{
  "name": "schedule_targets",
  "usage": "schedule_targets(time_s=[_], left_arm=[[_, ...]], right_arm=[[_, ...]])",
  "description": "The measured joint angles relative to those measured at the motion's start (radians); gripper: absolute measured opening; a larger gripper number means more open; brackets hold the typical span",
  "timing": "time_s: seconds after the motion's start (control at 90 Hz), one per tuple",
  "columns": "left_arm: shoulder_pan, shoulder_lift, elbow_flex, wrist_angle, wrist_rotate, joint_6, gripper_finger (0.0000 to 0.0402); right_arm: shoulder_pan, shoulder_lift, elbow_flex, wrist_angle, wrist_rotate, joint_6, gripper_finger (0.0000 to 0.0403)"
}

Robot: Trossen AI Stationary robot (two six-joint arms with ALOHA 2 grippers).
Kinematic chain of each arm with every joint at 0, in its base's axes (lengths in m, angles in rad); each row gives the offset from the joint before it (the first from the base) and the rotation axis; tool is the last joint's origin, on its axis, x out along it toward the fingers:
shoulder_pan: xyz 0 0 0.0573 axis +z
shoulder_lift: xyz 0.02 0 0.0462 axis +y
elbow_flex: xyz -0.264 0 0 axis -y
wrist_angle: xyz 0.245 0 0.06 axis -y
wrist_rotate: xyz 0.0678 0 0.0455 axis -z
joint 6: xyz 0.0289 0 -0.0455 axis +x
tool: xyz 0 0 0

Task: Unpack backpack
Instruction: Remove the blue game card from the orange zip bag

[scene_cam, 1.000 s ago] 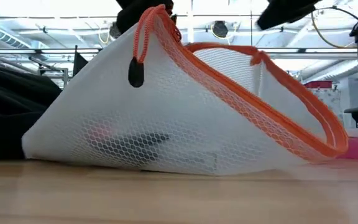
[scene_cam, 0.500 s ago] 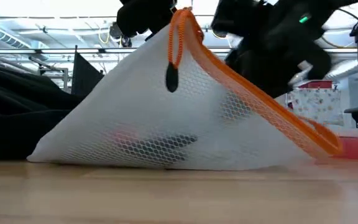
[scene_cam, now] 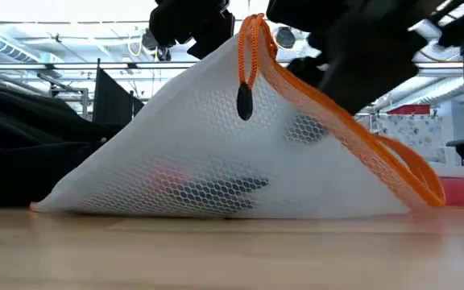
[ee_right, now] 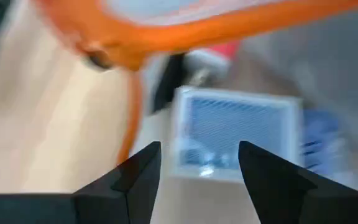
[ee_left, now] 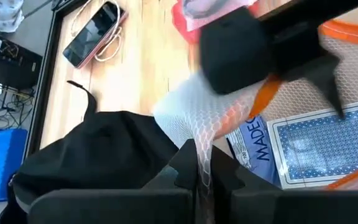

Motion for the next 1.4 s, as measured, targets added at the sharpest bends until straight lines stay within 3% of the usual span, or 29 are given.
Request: schedule_targets(time_s=[0.089,0.244,0.478,0.767,1.167,1.4], left_arm=[[0.0,0.0,0.0,0.001,0.001,0.003,0.0],[0.002,0.0,0.0,0.001,0.0,0.005,0.0],[0.002,0.0,0.0,0.018,0.0,0.005,0.0],[0.001,0.0,0.0,0.023,0.012,-0.001,0.0],[0.002,0.0,0.0,0.025,0.013,0.002,0.0],[0.003,0.0,0.0,0.027,0.013,0.003,0.0]], right_arm=[[0.027,0.0,0.0,-0.002,0.01,0.021,0.0201],[0.031,0.0,0.0,0.002,0.189,0.029,0.0202],[0.01,0.019,0.0,0.031,0.167,0.046,0.0253],[0.014,0.158,0.0,0.209,0.152,0.034,0.0316],[0.003,0.172,0.003,0.197,0.15,0.055,0.0316],[-0.005,0.174,0.002,0.192,0.152,0.077,0.0268]])
